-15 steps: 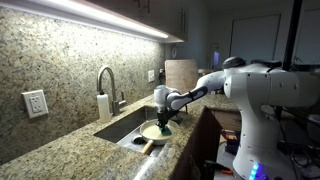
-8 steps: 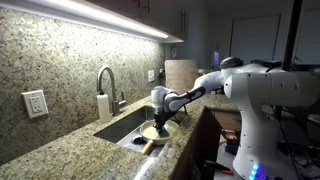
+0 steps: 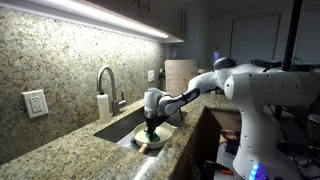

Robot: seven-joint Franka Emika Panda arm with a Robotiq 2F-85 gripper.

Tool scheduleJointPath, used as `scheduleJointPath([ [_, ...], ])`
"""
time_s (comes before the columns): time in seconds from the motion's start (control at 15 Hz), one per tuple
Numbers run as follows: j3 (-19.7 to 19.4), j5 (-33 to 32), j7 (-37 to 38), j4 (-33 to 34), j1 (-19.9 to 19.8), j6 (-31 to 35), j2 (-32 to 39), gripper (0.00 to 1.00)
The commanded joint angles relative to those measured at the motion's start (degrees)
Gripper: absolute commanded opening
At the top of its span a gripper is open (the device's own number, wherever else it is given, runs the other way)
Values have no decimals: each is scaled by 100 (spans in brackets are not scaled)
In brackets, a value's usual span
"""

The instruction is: Turn the faucet to the right then open and close the tap and turn the faucet to the left,pick up the sponge and scrub the pan

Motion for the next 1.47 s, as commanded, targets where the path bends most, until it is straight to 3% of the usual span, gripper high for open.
scheduleJointPath([
  [0.0,-104,136,-210,77,106,145,0,0],
  [1.4,-98,330,-30,888,-338,-297,-3,0],
])
